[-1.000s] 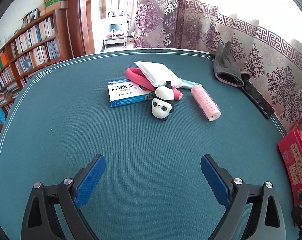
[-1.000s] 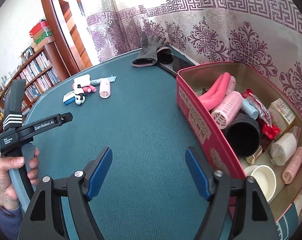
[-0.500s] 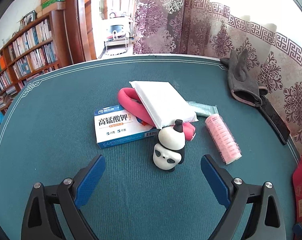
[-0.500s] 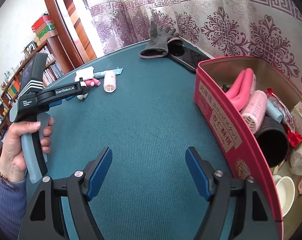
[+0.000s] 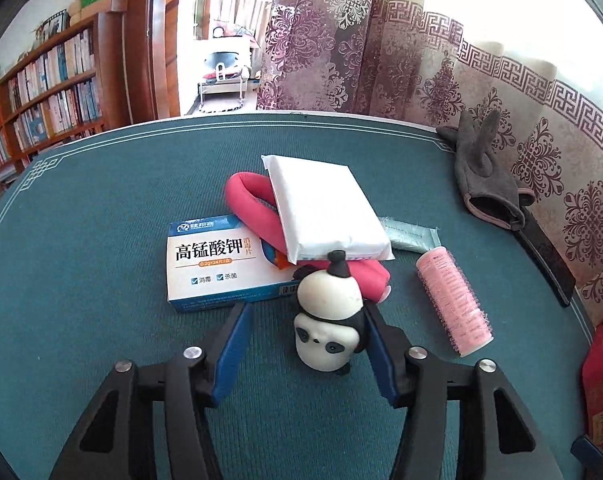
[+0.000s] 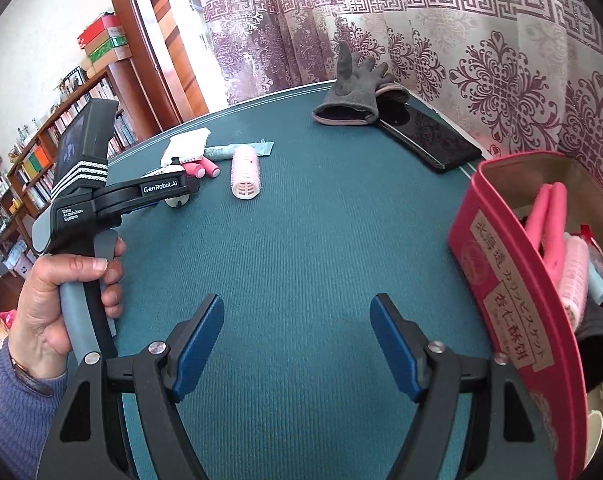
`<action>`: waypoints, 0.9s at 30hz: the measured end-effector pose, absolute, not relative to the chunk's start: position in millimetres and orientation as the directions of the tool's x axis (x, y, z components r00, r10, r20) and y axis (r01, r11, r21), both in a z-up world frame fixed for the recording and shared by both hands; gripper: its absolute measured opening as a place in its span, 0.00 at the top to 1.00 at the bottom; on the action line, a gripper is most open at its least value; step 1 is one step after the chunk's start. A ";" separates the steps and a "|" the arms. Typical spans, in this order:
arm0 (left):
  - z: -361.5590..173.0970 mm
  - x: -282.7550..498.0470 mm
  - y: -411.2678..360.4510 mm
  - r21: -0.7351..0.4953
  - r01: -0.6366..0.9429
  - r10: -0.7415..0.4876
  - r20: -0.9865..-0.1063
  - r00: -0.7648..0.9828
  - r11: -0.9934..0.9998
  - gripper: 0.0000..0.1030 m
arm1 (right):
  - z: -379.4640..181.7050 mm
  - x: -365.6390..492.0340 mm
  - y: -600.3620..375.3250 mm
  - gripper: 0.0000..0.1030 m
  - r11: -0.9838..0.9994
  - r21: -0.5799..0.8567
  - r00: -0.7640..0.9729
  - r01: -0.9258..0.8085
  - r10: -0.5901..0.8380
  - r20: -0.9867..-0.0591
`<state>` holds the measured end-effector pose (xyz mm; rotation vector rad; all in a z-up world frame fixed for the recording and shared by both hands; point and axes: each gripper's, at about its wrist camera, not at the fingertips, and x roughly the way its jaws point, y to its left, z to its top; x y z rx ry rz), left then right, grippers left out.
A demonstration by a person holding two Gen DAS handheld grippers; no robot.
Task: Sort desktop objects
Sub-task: 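Grasp the panda figurine with the left tool while the right tool grasps a pink hair roller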
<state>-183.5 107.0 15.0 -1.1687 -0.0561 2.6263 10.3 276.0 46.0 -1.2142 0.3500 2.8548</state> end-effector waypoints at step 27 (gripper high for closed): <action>21.2 -179.4 91.5 -0.195 -0.197 0.276 -0.742 -0.610 -0.961 0.69 | 32.3 -154.7 231.9 0.59 -0.999 0.000 -0.664 -0.034 0.023 -0.748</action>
